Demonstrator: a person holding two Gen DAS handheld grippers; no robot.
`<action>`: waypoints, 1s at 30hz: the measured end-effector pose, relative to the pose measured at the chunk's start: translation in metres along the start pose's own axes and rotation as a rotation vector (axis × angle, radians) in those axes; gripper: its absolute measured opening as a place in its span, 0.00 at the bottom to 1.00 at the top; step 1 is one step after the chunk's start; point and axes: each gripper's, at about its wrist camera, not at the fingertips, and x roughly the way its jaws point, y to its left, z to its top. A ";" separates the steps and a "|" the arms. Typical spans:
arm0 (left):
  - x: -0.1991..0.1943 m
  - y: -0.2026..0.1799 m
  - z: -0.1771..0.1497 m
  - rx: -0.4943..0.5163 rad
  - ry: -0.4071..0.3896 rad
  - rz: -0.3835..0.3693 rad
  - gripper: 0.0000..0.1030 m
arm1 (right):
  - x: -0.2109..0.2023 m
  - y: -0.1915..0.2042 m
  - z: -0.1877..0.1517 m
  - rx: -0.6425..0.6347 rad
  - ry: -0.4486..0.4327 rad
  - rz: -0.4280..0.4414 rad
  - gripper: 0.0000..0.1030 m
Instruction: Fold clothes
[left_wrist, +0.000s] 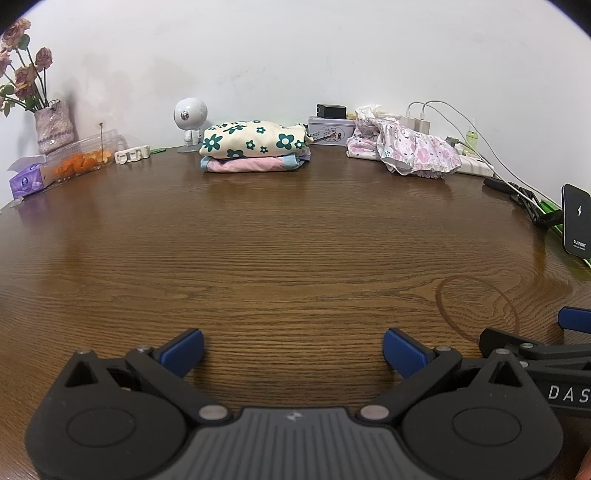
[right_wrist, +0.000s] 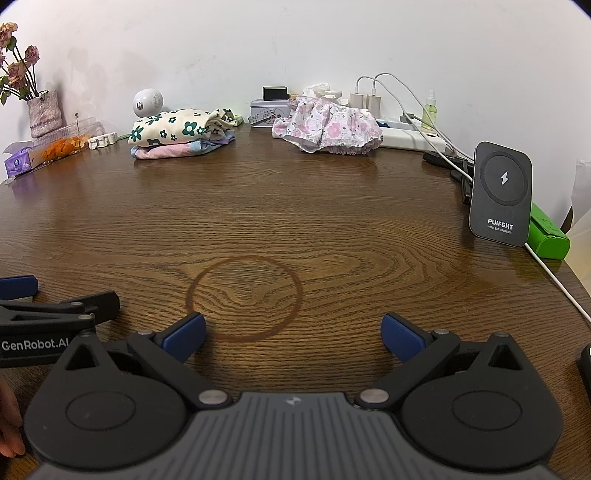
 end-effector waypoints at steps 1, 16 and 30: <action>0.000 0.000 0.000 0.000 0.000 0.000 1.00 | 0.000 0.000 0.000 0.000 0.000 -0.001 0.99; 0.000 -0.001 -0.002 0.002 0.001 0.001 1.00 | 0.000 -0.001 0.000 -0.005 0.000 0.004 1.00; -0.001 0.000 -0.002 0.001 -0.001 -0.001 1.00 | 0.000 0.000 0.000 -0.005 0.001 0.002 1.00</action>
